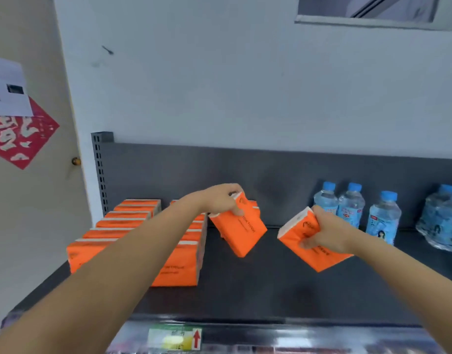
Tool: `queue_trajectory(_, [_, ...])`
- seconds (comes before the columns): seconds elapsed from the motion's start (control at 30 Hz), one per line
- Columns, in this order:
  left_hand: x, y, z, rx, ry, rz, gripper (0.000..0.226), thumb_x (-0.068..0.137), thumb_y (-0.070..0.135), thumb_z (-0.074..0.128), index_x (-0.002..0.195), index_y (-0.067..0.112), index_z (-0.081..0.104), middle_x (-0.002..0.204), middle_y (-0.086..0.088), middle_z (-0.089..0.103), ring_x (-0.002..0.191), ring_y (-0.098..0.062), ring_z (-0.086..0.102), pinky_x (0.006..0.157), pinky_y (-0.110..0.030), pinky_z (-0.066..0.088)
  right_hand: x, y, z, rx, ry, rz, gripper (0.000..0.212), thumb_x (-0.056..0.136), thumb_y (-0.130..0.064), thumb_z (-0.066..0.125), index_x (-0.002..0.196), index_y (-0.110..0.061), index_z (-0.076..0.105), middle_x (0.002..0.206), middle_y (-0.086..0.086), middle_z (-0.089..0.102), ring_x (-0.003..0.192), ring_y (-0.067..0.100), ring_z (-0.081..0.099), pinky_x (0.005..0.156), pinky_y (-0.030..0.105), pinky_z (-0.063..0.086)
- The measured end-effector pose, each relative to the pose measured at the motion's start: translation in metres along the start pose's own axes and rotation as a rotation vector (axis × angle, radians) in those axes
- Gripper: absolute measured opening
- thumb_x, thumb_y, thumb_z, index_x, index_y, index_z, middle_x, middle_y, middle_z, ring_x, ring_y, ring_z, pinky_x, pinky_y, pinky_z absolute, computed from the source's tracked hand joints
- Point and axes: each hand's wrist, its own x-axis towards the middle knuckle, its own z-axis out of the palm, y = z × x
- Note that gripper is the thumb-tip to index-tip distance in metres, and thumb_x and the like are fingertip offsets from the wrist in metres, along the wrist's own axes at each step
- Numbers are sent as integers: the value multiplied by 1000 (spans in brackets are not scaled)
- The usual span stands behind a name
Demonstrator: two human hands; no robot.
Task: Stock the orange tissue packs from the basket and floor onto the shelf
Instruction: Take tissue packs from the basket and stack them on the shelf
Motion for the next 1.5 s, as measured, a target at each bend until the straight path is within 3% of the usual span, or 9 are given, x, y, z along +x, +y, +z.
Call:
queue_trajectory(0.1, [18, -3, 17, 13, 63, -11, 33, 68, 13, 83, 82, 22, 55, 78, 9, 51, 70, -11, 48, 59, -24, 38, 15, 9, 10, -146, -72, -21, 54, 68, -29, 81, 96, -14, 37, 96, 4, 59, 89, 22, 58, 72, 33, 46])
queue_trajectory(0.2, [29, -11, 26, 91, 90, -35, 35, 68, 13, 84, 73, 21, 50, 90, 4, 55, 76, -12, 48, 59, -22, 38, 26, 8, 19, -189, -77, -67, 62, 66, -32, 82, 106, -15, 37, 100, 5, 61, 93, 24, 59, 78, 37, 50])
queue_trajectory(0.33, [36, -23, 31, 305, 59, -92, 35, 70, 13, 82, 88, 18, 53, 116, -3, 59, 105, -22, 57, 80, -30, 46, 44, -1, 31, -153, -82, -130, 71, 58, -36, 87, 107, -25, 37, 97, -1, 62, 92, 22, 59, 77, 35, 50])
queue_trajectory(0.47, [38, -25, 34, 444, 59, -95, 43, 70, 16, 82, 104, 19, 55, 120, -5, 54, 108, -24, 55, 87, -35, 48, 53, -19, 47, -191, -30, -266, 62, 64, -39, 83, 114, -25, 49, 107, -5, 59, 107, 20, 54, 83, 33, 40])
queue_trajectory(0.63, [37, -23, 34, 528, 12, -140, 68, 77, 4, 73, 138, 18, 45, 137, -8, 47, 121, -27, 51, 94, -34, 48, 62, -42, 71, -280, 35, -316, 85, 72, -44, 78, 144, -33, 36, 157, -2, 19, 143, 24, 18, 112, 55, 28])
queue_trajectory(0.7, [35, -23, 33, 557, -16, -140, 67, 81, -1, 65, 142, 15, 43, 140, -9, 46, 124, -27, 50, 98, -35, 47, 63, -51, 79, -282, 21, -291, 88, 76, -44, 74, 149, -36, 25, 161, -2, 4, 148, 26, 2, 113, 64, 14])
queue_trajectory(0.8, [32, -23, 34, 549, -28, -143, 63, 86, -3, 58, 143, 15, 42, 141, -8, 46, 125, -26, 49, 98, -34, 46, 67, -61, 88, -225, 25, -274, 97, 78, -40, 75, 152, -36, 13, 162, -3, -4, 149, 27, 0, 113, 65, 18])
queue_trajectory(1.27, [24, -29, 30, 537, -97, -129, 63, 88, -3, 54, 145, 18, 39, 143, -7, 45, 128, -27, 46, 104, -39, 44, 77, -71, 105, -121, 75, -289, 86, 75, -48, 74, 145, -18, 34, 146, 1, 38, 133, 21, 37, 106, 39, 41])
queue_trajectory(1.5, [3, -25, 12, 514, -28, -28, 62, 86, -5, 47, 145, 14, 40, 148, -8, 44, 136, -26, 41, 108, -32, 36, 65, -79, 94, -258, 125, -267, 100, 66, -67, 69, 147, -24, 28, 152, 4, 31, 143, 23, 24, 116, 54, 18])
